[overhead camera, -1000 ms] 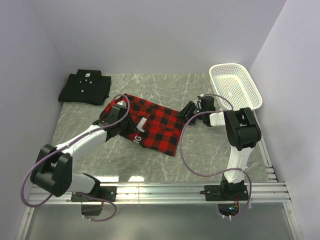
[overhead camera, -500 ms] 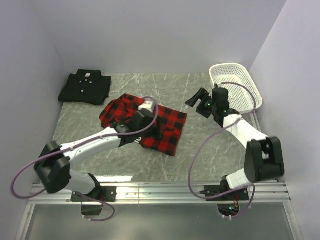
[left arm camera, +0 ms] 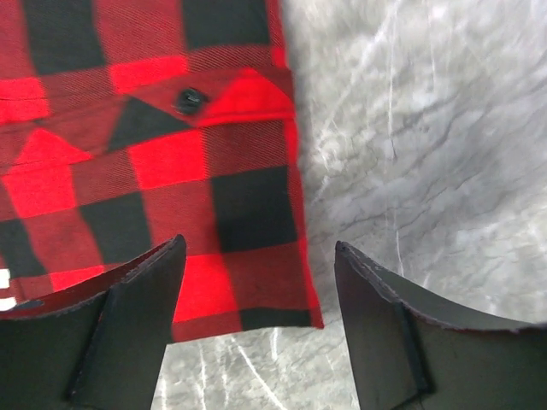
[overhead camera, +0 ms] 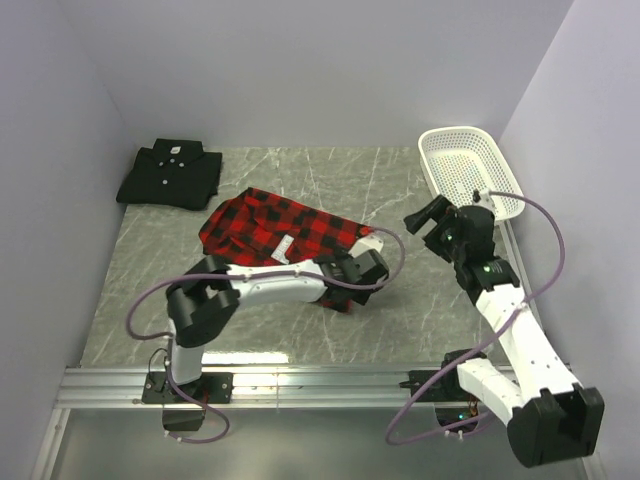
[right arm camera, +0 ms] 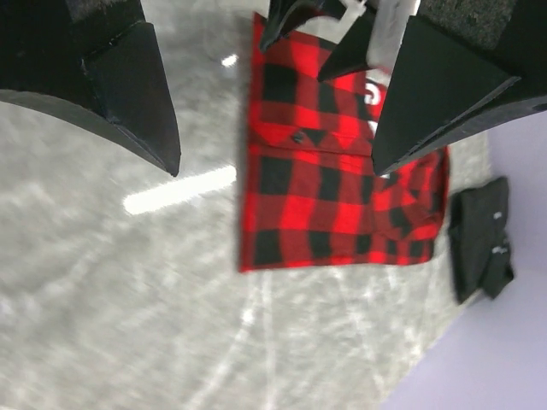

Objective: Fold and stack the long sleeve shirts
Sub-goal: Fold the shirt

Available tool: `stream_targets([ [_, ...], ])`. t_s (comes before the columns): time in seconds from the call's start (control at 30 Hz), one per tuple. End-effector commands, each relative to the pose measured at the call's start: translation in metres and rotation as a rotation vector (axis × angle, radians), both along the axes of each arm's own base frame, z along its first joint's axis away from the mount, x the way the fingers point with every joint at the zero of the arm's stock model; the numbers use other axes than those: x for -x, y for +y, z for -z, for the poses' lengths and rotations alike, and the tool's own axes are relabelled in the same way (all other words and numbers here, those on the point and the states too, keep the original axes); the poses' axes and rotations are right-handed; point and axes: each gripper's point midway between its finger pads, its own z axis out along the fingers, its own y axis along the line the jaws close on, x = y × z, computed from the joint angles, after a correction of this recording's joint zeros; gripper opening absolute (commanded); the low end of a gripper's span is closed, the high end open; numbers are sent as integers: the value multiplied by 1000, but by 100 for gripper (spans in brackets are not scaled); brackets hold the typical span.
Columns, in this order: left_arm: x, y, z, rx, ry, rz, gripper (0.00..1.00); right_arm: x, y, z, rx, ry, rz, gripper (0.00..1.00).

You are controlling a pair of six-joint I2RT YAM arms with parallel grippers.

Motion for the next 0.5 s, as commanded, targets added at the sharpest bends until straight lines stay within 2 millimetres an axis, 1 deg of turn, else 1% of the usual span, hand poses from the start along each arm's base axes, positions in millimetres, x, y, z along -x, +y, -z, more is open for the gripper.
stream_targets([
  [0.0,0,-4,0,-98,-49,18,75,15,-20,20,20,37,97,100],
  [0.03,2,-7,8,-125,-42,24,74,18,-21,21,20,36,102,100],
  [0.07,6,-10,11,-140,-43,35,73,19,-23,24,21,42,105,100],
  [0.13,8,-10,15,-174,-46,37,72,22,-23,32,20,58,105,100],
  [0.17,10,-10,23,-201,-41,40,69,24,-22,34,16,61,102,100],
  [0.2,9,-11,24,-209,-41,38,67,26,-22,40,12,74,104,100],
  [0.23,11,-8,32,-240,-31,40,65,26,-22,41,8,70,102,100],
  [0.27,12,-7,36,-254,-28,39,63,27,-19,43,-3,70,88,100],
  [0.3,12,-8,37,-260,-27,37,58,27,-18,47,-13,70,86,100],
  [0.33,13,-6,43,-279,-20,37,55,27,-17,49,-21,69,80,100],
  [0.37,14,-4,46,-295,-13,37,51,27,-16,52,-23,70,81,99],
  [0.4,14,-4,47,-297,-11,31,39,28,-7,56,-55,66,41,99],
  [0.43,13,-3,47,-305,-13,28,32,28,-2,59,-73,69,16,99],
  [0.47,13,-3,46,-304,-14,25,20,28,3,61,-93,68,-4,99],
])
